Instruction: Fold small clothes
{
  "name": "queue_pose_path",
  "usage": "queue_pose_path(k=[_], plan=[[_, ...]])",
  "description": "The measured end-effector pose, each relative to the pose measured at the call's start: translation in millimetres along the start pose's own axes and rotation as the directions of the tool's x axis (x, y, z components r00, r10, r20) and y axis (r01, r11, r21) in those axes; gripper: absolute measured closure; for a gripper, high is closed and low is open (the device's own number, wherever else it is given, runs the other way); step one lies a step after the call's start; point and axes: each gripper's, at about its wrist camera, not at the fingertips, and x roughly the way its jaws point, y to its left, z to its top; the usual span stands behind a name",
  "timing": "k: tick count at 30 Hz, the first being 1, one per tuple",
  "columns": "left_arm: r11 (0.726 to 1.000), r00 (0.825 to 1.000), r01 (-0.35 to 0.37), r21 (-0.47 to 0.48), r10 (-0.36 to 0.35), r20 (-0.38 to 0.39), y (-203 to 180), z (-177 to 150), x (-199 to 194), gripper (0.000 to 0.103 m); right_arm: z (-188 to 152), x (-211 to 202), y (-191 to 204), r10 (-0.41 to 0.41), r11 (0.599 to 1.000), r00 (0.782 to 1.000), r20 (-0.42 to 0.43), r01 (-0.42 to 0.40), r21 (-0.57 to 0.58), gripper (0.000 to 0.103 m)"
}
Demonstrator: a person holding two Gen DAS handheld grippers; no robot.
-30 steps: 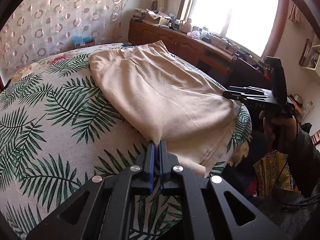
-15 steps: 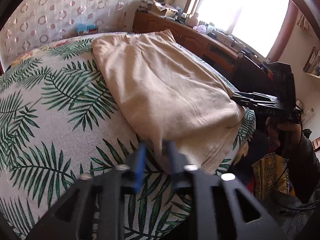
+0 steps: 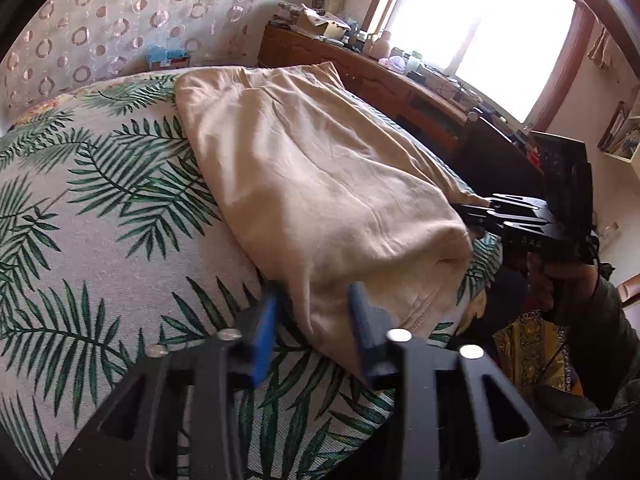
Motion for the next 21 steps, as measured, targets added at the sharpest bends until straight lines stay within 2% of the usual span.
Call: queue_pose_path(k=[2,8,13,18,21], plan=[[1.000,1.000,-0.008,0.004,0.008,0.001,-1,0,0,0.099,-1,1,-1,0.017,1.000,1.000,0.006,-0.017,0.003,0.089],[1.000,0.993,0.003,0.005,-0.004,0.121,-4,14,-32,0.099,0,-24,-6,0.021,0.999,0.993,0.114,-0.026,0.042,0.092],[1.000,0.985,-0.001,0.023,-0.003,0.171,-5,31,-51,0.099,14,-48,-1,0.020,0.999,0.977,0.210,-0.025,0.023,0.093],[1.000,0.977,-0.001,0.007,-0.001,0.212,2,46,-62,0.099,25,-53,2,0.032,0.999,0.970,0.240,-0.032,-0.003,0.093],[1.000,0.972,-0.005,0.019,0.001,0.236,5,66,-66,0.099,36,-52,1,0.022,1.000,0.969,0.247,-0.019,-0.017,0.093]])
